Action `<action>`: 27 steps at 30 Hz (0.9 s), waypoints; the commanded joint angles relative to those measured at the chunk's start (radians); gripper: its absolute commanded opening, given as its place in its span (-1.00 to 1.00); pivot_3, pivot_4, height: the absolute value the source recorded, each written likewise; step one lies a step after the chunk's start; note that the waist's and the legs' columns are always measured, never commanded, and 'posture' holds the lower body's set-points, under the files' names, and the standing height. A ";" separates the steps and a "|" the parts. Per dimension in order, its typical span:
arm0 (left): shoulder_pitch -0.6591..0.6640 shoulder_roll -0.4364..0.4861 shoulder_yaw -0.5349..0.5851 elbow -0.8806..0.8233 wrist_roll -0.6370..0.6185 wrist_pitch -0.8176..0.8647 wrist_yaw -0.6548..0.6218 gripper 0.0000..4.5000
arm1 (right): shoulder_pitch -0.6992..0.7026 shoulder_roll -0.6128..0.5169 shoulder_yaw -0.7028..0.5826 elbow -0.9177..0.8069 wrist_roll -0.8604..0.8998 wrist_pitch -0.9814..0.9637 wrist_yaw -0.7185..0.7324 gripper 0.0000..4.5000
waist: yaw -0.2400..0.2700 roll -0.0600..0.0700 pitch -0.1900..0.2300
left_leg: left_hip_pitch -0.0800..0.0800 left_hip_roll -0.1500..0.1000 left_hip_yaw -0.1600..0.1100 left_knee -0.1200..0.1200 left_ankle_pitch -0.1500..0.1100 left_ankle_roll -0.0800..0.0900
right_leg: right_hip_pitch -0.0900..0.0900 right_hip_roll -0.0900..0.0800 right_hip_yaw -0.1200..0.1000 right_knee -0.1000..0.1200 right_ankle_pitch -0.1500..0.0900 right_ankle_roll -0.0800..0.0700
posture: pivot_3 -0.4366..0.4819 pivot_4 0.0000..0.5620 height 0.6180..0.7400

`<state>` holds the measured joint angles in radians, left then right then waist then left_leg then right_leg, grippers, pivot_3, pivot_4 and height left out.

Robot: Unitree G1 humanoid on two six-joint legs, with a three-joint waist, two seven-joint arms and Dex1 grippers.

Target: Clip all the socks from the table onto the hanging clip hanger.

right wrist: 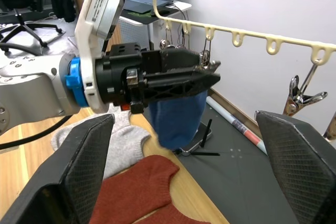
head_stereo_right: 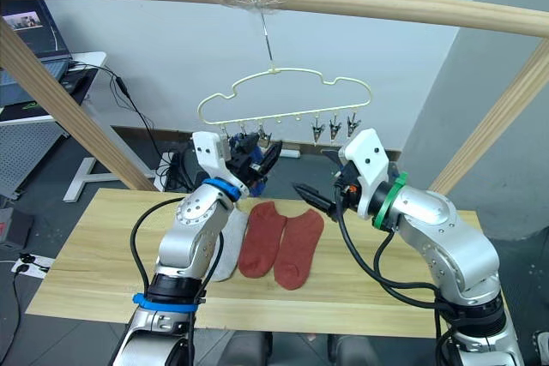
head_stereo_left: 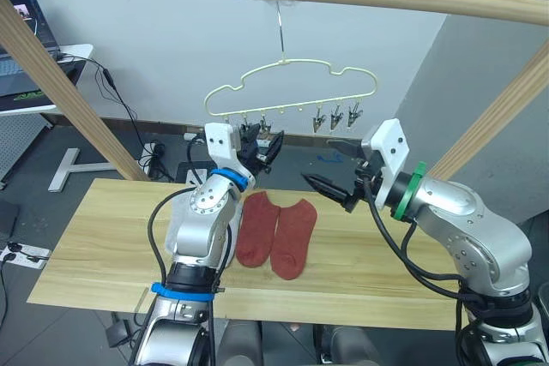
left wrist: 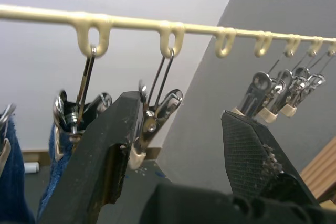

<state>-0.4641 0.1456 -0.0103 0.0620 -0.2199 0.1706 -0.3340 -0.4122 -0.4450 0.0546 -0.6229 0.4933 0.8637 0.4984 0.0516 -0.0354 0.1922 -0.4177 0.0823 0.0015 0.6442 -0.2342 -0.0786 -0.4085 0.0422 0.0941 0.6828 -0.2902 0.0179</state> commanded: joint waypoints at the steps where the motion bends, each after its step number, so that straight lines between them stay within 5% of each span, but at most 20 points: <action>1: -0.031 -0.012 0.002 0.005 0.016 -0.041 0.009 0.25 | -0.011 -0.010 -0.026 -0.043 0.015 -0.005 -0.011 0.99 | 0.000 0.000 0.000 | 0.000 0.000 0.000 0.000 0.000 0.000 | 0.000 0.000 0.000 0.000 0.000 0.000 | 0.21 -0.43 1.00; 20: -0.066 -0.005 -0.004 0.073 0.107 -0.145 0.026 0.25 | -0.007 -0.018 -0.031 -0.040 0.023 -0.008 -0.025 0.99 | -0.001 0.000 0.000 | 0.000 0.000 0.000 0.001 0.000 0.000 | 0.000 0.000 0.000 0.001 0.000 0.000 | 0.19 -0.41 1.00; 27: -0.072 -0.007 0.002 0.085 0.117 -0.138 0.037 -0.41 | -0.011 -0.018 -0.032 -0.037 0.023 -0.008 -0.025 1.00 | -0.001 0.000 0.000 | 0.000 0.000 0.000 0.001 0.000 0.000 | 0.000 0.000 0.000 0.001 0.000 0.000 | 0.19 -0.40 1.00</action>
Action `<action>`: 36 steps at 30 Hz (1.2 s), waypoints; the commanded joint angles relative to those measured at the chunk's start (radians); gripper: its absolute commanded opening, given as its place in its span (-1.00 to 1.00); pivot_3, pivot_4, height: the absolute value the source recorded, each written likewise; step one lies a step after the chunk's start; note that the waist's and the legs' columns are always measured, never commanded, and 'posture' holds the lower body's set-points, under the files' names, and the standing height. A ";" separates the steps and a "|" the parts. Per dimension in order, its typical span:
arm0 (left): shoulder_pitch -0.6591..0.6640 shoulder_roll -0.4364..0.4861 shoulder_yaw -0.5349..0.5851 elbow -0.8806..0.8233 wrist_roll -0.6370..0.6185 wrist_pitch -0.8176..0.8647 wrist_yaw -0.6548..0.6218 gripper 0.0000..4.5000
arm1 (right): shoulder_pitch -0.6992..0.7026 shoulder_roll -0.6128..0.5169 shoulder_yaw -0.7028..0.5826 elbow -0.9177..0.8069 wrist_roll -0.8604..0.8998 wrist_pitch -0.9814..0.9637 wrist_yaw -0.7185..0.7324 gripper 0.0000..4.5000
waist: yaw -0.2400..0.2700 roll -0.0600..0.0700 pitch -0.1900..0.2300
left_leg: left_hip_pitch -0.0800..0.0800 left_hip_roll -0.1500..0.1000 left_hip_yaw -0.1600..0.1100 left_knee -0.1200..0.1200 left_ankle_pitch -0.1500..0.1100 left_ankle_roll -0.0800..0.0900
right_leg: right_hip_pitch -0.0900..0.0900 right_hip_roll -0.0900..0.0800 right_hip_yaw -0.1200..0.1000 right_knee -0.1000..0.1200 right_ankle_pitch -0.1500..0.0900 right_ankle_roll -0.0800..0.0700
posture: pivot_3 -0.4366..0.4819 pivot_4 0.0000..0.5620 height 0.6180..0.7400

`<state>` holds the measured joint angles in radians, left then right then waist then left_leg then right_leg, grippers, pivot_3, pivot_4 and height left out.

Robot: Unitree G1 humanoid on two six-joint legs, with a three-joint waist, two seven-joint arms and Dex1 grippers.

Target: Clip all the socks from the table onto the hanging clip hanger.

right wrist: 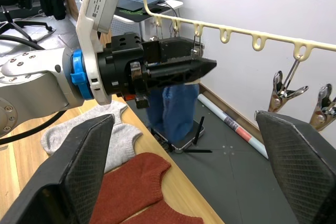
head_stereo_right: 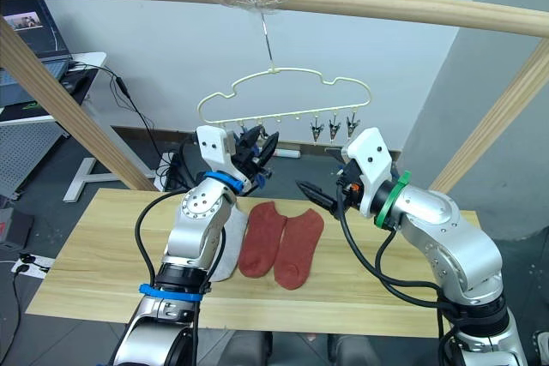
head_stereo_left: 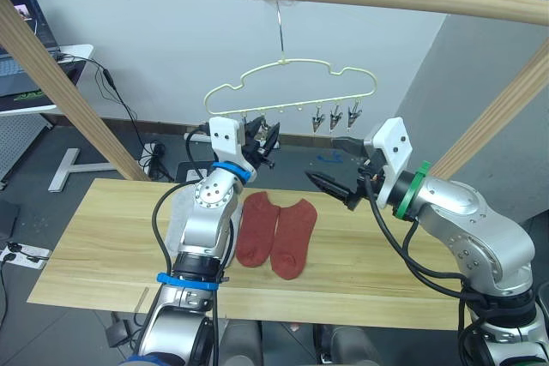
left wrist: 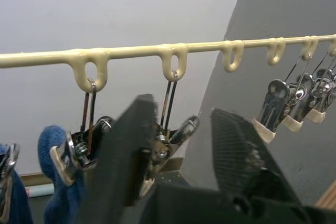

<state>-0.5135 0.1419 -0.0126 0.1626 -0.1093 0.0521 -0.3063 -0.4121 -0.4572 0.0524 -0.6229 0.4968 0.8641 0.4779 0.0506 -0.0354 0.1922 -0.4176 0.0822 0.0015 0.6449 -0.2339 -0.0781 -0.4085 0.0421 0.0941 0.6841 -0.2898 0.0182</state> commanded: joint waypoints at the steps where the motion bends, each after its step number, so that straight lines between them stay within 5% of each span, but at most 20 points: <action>1: -0.023 -0.003 0.004 -0.014 0.006 -0.019 0.010 -0.41 | -0.011 -0.006 -0.030 -0.037 0.019 -0.008 -0.005 1.00 | 0.000 0.000 0.000 | 0.000 0.000 0.000 0.000 0.000 0.000 | 0.000 0.000 0.000 0.000 0.000 0.000 | 0.19 -0.40 1.00; 22: -0.030 0.009 -0.011 0.008 0.050 -0.035 0.010 -0.41 | -0.006 -0.004 -0.029 -0.035 0.018 -0.012 -0.007 1.00 | 0.000 0.000 0.000 | 0.001 0.000 0.000 0.001 0.001 0.001 | 0.000 0.000 0.000 0.004 0.000 0.000 | 0.19 -0.39 1.00; 26: -0.032 0.007 -0.011 0.009 0.051 -0.036 0.012 0.08 | -0.005 -0.005 -0.029 -0.036 0.017 -0.013 -0.008 1.00 | 0.000 0.000 0.000 | 0.001 0.000 0.000 0.001 0.001 0.001 | 0.000 0.000 0.000 0.005 0.000 0.000 | 0.19 -0.39 1.00; 36: -0.039 0.004 -0.008 0.015 0.054 -0.041 0.018 0.08 | -0.006 -0.005 -0.029 -0.032 0.016 -0.015 -0.007 1.00 | -0.001 0.000 0.000 | 0.002 0.000 0.000 0.001 0.001 0.001 | 0.000 0.000 0.000 0.005 0.000 0.000 | 0.19 -0.40 1.00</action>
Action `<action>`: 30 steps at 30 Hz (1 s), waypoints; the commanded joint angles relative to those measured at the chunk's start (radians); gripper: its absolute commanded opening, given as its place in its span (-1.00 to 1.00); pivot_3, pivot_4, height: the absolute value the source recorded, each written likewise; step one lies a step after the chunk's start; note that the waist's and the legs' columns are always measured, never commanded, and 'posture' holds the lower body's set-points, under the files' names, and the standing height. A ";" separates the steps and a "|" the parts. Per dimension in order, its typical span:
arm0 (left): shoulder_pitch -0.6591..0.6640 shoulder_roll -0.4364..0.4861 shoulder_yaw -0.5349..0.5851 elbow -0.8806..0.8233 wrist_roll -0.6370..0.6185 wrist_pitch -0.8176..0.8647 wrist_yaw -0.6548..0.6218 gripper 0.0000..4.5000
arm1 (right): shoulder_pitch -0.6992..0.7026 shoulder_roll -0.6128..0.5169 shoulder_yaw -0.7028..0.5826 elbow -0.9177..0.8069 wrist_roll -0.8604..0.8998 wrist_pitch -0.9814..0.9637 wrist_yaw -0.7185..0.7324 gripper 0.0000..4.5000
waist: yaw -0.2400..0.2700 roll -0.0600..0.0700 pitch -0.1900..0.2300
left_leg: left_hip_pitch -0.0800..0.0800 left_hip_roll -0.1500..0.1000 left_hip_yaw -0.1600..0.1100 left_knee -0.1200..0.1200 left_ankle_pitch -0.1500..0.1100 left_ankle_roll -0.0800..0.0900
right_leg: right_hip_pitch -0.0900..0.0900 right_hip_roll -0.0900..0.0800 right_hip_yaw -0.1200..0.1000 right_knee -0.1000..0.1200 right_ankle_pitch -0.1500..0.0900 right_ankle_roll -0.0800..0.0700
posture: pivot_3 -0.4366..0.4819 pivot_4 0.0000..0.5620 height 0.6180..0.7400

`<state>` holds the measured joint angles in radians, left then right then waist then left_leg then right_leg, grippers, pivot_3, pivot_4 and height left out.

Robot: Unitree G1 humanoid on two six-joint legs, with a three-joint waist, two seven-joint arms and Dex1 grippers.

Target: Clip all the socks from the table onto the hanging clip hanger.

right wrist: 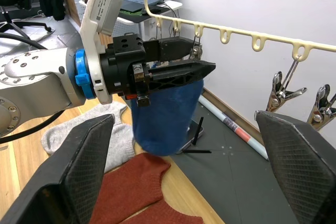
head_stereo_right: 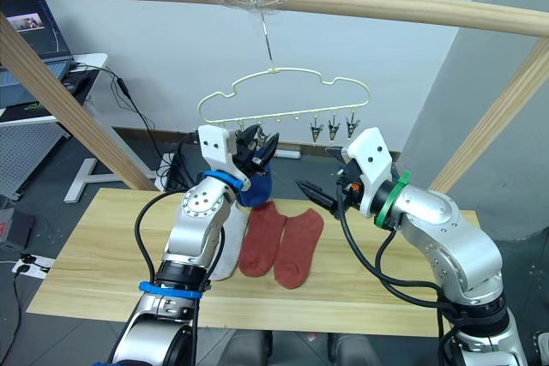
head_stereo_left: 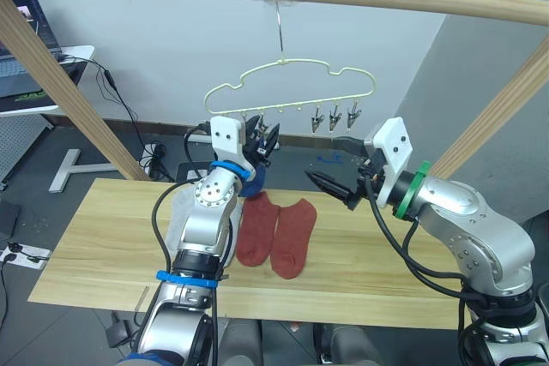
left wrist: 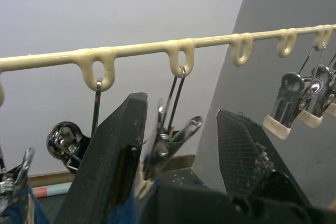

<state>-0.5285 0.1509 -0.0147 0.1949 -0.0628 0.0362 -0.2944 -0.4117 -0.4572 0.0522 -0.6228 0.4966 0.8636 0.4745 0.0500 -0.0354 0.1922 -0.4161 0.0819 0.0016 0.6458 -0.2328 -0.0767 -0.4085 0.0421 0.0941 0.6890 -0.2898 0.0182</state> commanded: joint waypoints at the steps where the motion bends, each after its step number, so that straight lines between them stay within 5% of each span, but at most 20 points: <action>1: -0.025 -0.005 -0.006 -0.017 0.007 -0.025 0.007 0.08 | -0.006 -0.006 -0.029 -0.032 0.016 -0.015 -0.003 1.00 | 0.000 0.000 0.000 | 0.000 0.000 0.000 0.000 0.000 0.000 | 0.000 0.000 0.000 0.000 0.000 0.000 | 0.19 -0.40 1.00; 7: -0.028 -0.009 -0.001 -0.012 0.002 -0.021 0.010 0.08 | -0.006 -0.006 -0.030 -0.031 0.016 -0.016 -0.002 1.00 | 0.000 0.000 0.000 | 0.000 0.000 0.000 0.000 0.000 0.000 | 0.000 0.000 0.000 0.000 0.000 0.000 | 0.19 -0.41 1.00; 13: -0.031 -0.015 0.004 -0.009 -0.009 -0.016 0.008 -0.68 | -0.005 -0.006 -0.030 -0.032 0.016 -0.017 -0.002 1.00 | 0.000 0.000 0.000 | 0.000 0.000 0.000 0.000 0.000 0.000 | 0.000 0.000 0.000 0.000 0.000 0.000 | 0.19 -0.43 1.00; 18: -0.031 -0.019 0.006 -0.012 -0.013 -0.011 0.005 -1.00 | -0.004 -0.004 -0.029 -0.033 0.017 -0.017 -0.003 1.00 | 0.000 0.000 0.000 | 0.000 0.000 0.000 0.000 0.000 0.000 | 0.000 0.000 0.000 0.001 0.000 0.000 | 0.20 -0.43 1.00; 25: -0.018 -0.024 0.016 -0.029 -0.051 0.037 -0.017 -1.00 | 0.000 0.011 -0.015 -0.024 0.010 -0.019 -0.013 1.00 | 0.000 0.000 0.000 | 0.000 0.000 0.000 0.000 0.000 0.000 | 0.000 0.000 0.000 0.001 0.000 0.000 | 0.21 -0.43 1.00; 30: -0.020 -0.043 0.081 -0.068 -0.221 0.178 -0.081 -1.00 | 0.063 0.041 0.110 0.099 -0.117 -0.030 -0.093 1.00 | -0.001 -0.001 -0.001 | 0.001 0.000 0.000 0.001 0.000 0.001 | 0.000 0.000 0.000 0.002 0.000 0.000 | 0.21 -0.41 1.00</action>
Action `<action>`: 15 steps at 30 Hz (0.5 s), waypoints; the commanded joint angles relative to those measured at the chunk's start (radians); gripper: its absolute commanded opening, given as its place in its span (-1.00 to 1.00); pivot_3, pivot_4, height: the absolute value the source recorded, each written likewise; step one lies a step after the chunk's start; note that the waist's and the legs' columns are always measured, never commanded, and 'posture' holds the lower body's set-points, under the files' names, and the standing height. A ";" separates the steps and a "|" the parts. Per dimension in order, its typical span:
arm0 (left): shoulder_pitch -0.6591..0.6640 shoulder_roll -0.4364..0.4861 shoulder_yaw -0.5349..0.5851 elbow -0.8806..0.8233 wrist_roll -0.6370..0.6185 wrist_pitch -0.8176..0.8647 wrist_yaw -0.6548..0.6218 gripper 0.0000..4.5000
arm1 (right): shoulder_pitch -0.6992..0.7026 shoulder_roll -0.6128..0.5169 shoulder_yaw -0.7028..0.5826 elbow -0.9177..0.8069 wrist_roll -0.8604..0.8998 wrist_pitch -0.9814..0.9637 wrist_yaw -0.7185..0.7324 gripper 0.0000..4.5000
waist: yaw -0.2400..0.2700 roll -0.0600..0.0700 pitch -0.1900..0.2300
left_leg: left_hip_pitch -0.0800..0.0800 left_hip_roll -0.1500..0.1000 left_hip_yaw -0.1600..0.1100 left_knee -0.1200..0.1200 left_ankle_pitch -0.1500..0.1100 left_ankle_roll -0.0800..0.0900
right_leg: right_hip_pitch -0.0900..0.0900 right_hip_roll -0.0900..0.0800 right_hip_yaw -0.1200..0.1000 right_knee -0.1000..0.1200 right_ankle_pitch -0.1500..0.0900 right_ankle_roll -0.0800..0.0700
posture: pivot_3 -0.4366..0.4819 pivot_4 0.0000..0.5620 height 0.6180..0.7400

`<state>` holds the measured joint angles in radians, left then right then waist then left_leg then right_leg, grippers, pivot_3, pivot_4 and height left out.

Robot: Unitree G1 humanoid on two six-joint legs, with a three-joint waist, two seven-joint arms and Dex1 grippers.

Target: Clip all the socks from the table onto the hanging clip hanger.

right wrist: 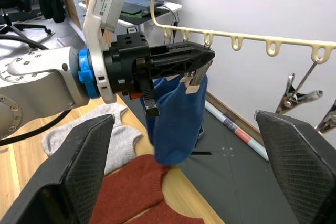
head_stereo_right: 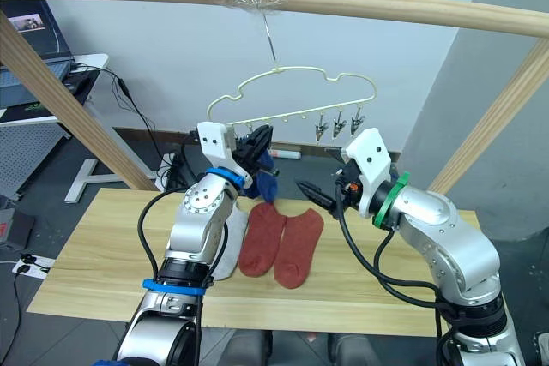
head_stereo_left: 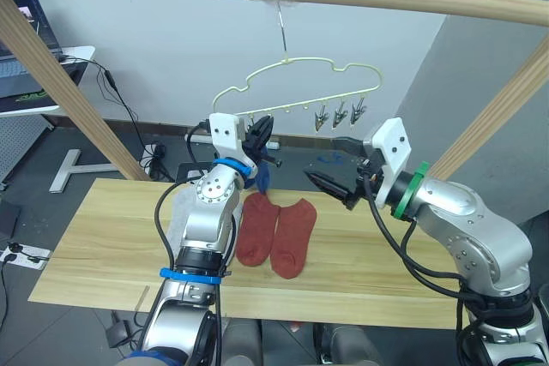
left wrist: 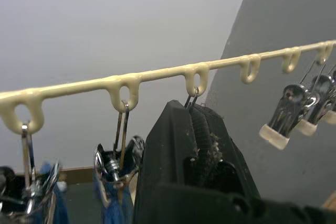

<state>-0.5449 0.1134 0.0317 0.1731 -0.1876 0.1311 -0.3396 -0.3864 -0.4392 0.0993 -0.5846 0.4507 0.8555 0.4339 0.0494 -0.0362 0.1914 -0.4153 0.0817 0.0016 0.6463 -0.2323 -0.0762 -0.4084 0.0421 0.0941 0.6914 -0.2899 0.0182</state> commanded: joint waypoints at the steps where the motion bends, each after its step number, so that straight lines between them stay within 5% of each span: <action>1: -0.005 -0.002 0.050 -0.054 -0.129 0.119 -0.047 -1.00 | 0.049 0.037 0.090 0.092 -0.096 -0.033 -0.068 1.00 | -0.002 0.000 0.000 | 0.000 0.000 0.000 0.000 0.000 0.000 | 0.000 0.000 0.000 0.000 0.000 0.000 | 0.21 -0.41 1.00; 6: -0.014 0.058 0.102 -0.075 -0.240 0.253 -0.114 -1.00 | 0.059 0.128 0.250 0.361 -0.265 -0.172 -0.122 1.00 | -0.018 0.000 0.000 | 0.002 0.000 0.000 0.000 0.001 0.000 | 0.000 0.000 0.001 0.003 0.000 0.000 | 0.23 -0.40 1.00; 15: -0.022 0.106 0.126 -0.111 -0.322 0.366 -0.143 -1.00 | -0.062 0.380 0.249 0.939 -0.351 -0.343 -0.161 1.00 | -0.023 -0.001 0.000 | 0.004 0.000 0.000 0.000 0.001 0.001 | 0.000 0.000 0.000 0.006 0.000 0.000 | 0.34 -0.38 1.00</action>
<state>-0.5622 0.2095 0.1576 0.0975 -0.4985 0.4832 -0.4743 -0.4281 -0.0768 0.3714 0.3002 0.1076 0.5500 0.2800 0.0260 -0.0368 0.1910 -0.4117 0.0816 0.0016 0.6461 -0.2313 -0.0754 -0.4084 0.0421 0.0941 0.6972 -0.2899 0.0182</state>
